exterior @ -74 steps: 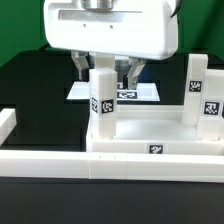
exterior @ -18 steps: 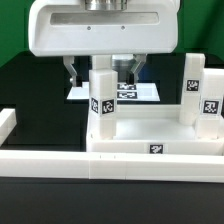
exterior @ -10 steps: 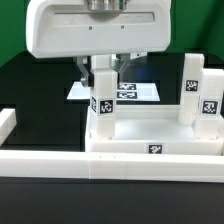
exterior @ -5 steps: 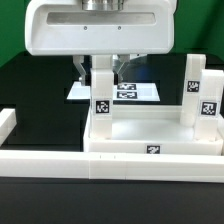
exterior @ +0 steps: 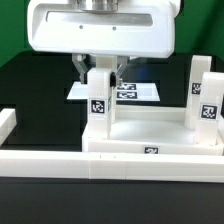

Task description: Assemble desk

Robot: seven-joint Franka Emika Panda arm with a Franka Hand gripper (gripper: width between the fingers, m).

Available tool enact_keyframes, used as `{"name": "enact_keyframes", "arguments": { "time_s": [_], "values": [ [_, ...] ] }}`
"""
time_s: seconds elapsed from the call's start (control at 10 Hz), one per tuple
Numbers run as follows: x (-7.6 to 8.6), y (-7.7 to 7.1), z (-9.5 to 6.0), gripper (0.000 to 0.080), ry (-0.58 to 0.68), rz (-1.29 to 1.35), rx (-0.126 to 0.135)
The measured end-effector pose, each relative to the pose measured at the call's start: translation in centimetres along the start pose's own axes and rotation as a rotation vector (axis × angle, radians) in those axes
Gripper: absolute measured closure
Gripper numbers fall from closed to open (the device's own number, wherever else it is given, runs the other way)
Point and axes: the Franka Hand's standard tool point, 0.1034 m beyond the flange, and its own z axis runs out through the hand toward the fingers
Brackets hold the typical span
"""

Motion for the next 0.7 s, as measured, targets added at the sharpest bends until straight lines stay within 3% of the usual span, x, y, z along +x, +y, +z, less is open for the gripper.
{"name": "enact_keyframes", "arguments": {
  "time_s": [0.2, 0.7],
  "values": [
    [0.06, 0.69, 0.00, 0.0504, 0.000, 0.124, -0.005],
    [-0.04, 0.77, 0.03, 0.0486, -0.002, 0.280, -0.006]
  ]
}}
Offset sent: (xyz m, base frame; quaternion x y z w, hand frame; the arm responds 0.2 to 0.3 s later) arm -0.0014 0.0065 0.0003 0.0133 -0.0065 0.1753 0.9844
